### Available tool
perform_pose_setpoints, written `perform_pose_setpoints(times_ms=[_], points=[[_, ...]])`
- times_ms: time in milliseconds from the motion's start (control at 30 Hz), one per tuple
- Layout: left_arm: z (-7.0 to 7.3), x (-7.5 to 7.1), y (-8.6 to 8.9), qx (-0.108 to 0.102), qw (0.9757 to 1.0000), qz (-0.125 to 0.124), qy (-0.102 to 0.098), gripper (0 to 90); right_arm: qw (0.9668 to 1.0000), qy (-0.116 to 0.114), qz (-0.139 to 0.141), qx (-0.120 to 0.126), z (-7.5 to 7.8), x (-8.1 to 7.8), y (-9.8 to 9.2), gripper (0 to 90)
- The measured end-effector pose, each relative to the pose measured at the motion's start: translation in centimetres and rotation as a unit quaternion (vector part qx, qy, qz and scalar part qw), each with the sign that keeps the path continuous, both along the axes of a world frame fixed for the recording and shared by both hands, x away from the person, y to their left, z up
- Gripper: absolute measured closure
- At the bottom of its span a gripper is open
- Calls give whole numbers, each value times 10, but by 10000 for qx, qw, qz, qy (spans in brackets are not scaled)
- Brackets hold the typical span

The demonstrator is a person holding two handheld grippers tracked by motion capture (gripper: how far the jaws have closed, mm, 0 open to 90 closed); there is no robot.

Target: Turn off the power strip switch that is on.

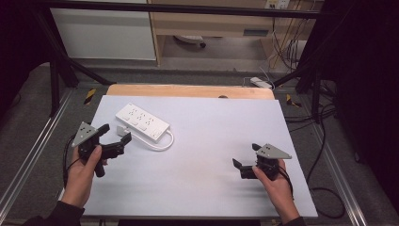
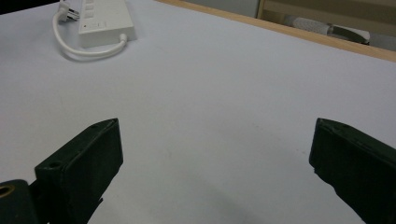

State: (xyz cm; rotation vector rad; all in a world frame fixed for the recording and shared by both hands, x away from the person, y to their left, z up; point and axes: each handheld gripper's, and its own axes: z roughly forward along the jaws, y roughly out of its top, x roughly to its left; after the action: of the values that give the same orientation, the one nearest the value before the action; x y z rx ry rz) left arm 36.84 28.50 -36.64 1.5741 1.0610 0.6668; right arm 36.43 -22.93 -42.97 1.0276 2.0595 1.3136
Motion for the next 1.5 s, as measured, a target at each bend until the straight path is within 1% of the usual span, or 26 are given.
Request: perform_pose_setpoints(times_ms=[100,233,267,300,400,467,567,633,800,933,1000,1367,1500], points=[[-1,-6,2,-17,10000,-25,9,60,10000,5,-4,8,0,0,0,31],[-4,-15,5,68,10000,29,-27,60,10000,1,-7,2,0,0,0,31],[-5,-17,6,28,10000,27,-25,60,10000,3,-10,3,0,0,0,31],[-6,-18,7,33,10000,25,-2,60,10000,0,-7,-2,0,0,0,31],[-9,-23,10,99,9999,68,-9,60,10000,10,-8,-5,0,0,0,31],[-12,-25,12,54,10000,74,23,60,10000,-1,-9,-7,0,0,0,31],[-17,-28,14,64,9999,70,88,60,10000,1,-8,-8,0,0,0,31],[-19,-30,15,88,9999,64,118,60,10000,3,-9,-5,0,0,0,31],[-24,-34,15,53,9998,60,170,60,10000,9,-7,1,0,0,-1,31],[-28,-37,16,114,9997,39,232,60,10000,3,-5,-6,0,0,-1,31],[-30,-39,17,64,9997,45,242,60,10000,1,-7,-3,0,0,-1,31],[-39,-45,21,127,9993,-2,364,60,10000,-6,-9,-3,0,0,-1,31],[-42,-47,19,131,9991,-29,414,61,10000,-6,-7,-7,0,0,-1,31]])
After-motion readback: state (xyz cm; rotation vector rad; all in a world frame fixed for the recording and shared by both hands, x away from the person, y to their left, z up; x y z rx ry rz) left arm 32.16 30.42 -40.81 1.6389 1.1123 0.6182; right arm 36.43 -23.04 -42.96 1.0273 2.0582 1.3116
